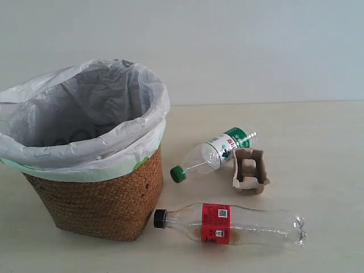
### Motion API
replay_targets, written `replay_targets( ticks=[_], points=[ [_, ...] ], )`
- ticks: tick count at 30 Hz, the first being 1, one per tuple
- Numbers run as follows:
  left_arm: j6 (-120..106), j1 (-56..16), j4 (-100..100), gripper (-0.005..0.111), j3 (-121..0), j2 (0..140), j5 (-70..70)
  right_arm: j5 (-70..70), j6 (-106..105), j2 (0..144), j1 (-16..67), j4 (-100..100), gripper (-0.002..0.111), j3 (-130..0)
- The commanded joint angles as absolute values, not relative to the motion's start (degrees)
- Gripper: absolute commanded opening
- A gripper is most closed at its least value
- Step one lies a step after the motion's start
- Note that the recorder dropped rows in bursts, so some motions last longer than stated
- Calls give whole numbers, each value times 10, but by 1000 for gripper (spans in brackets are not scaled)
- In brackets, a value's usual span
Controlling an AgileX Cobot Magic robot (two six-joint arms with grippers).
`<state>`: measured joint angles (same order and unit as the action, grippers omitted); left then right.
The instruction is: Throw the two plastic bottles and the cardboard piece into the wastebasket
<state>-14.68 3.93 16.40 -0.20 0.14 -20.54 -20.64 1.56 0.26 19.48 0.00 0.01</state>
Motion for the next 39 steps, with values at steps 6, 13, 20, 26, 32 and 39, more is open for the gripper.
replay_targets(
  ticks=[6, 13, 20, 26, 32, 39],
  points=[
    [-149, 41, 162, 4, 0, 0, -206, -205, 13, 0, 193, -4, 0, 0],
    [-149, 41, 162, 4, 0, 0, -206, -205, 13, 0, 193, -4, 0, 0],
    [-149, 41, 162, 4, 0, 0, -206, -205, 13, 0, 193, -4, 0, 0],
    [-149, 41, 162, 4, 0, 0, -206, -205, 13, 0, 193, -4, 0, 0],
    [-149, 41, 162, 4, 0, 0, -206, -205, 13, 0, 193, -4, 0, 0],
    [-149, 41, 162, 4, 0, 0, -206, -190, 112, 0, 193, 53, 0, 0]
  ],
)
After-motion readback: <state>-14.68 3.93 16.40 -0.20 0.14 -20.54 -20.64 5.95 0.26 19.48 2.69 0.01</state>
